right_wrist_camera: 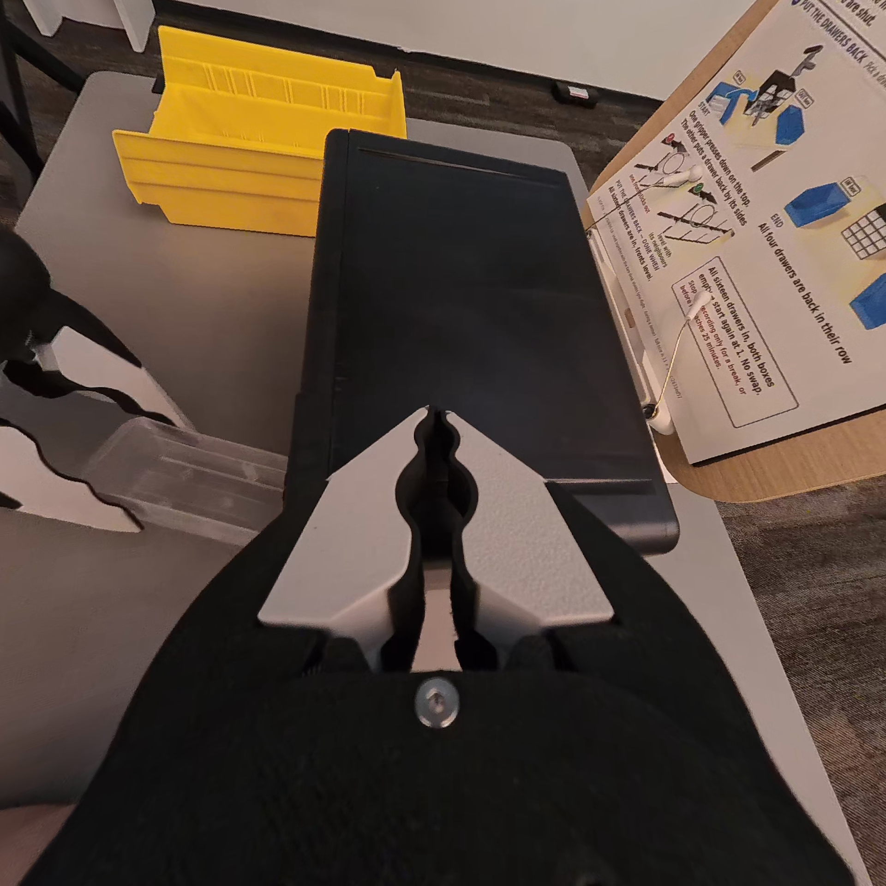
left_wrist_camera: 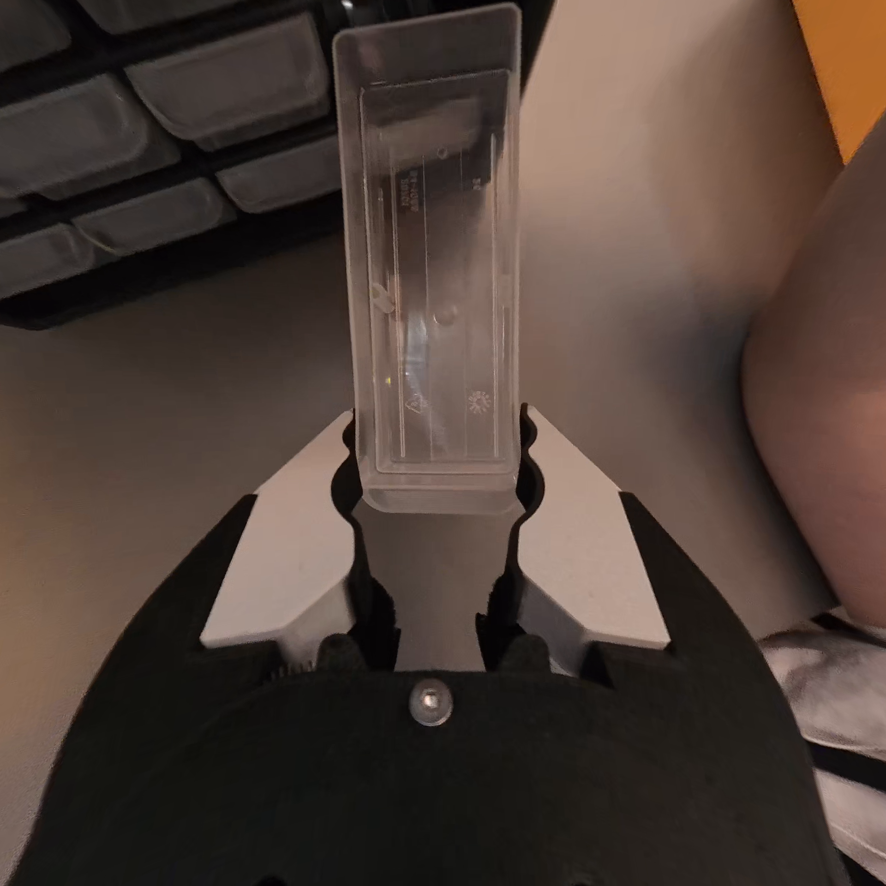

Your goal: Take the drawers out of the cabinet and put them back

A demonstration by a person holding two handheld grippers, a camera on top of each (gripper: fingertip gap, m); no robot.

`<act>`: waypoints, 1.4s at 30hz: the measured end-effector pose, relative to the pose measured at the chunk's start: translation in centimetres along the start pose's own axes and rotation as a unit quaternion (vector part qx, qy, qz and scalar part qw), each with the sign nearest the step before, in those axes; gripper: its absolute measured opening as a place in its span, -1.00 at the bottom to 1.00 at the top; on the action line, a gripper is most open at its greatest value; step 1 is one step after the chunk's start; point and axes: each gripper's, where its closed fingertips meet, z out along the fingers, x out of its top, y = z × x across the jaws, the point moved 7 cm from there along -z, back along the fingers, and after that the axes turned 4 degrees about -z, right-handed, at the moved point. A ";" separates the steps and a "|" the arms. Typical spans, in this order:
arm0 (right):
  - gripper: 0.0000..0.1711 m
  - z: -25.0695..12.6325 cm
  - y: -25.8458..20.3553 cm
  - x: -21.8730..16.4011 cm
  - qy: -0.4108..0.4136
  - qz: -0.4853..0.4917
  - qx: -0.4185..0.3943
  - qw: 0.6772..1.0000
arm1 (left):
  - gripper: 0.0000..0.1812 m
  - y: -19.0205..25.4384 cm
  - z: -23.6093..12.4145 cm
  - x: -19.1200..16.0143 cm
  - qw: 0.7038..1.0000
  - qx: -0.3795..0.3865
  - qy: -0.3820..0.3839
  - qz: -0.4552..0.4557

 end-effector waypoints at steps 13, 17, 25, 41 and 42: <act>-1.00 -0.1 0.2 -0.2 0.015 0.014 0.017 1.000 | -0.30 0.9 0.5 0.8 0.998 0.055 -0.033 0.002; -1.00 -0.1 0.3 -0.4 0.024 0.024 0.028 0.999 | -0.30 1.2 0.2 1.0 0.997 0.068 -0.025 0.004; -1.00 -0.1 0.4 -0.4 0.027 0.025 0.032 0.999 | -0.30 2.1 0.7 0.9 0.995 0.099 -0.014 0.011; -1.00 -0.1 0.5 -0.5 0.033 0.034 0.040 0.998 | -0.30 1.7 1.3 2.9 0.996 0.082 0.003 -0.029; -1.00 -0.1 0.5 -0.5 0.033 0.034 0.041 0.998 | -0.30 1.7 1.5 2.9 0.996 0.076 0.006 -0.036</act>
